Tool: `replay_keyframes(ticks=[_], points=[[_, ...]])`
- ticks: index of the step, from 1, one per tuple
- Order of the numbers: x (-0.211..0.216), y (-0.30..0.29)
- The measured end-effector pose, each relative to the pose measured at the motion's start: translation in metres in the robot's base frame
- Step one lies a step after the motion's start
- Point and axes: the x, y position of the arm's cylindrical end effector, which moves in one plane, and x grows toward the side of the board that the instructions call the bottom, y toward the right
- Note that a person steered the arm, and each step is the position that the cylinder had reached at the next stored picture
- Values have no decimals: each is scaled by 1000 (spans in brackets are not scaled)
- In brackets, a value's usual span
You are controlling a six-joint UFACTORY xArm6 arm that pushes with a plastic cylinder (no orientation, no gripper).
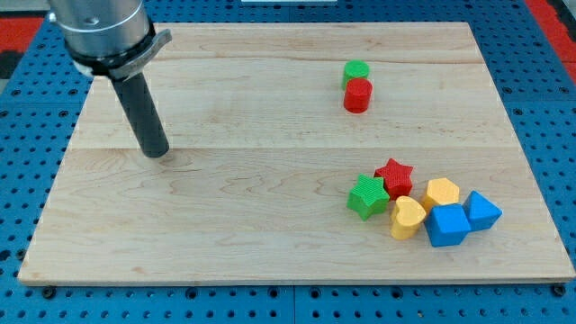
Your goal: Point your arm to the green star
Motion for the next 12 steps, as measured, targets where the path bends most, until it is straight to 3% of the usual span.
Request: replay_keyframes(ticks=[2,9,12], points=[[50,18],[78,27],[107,78]])
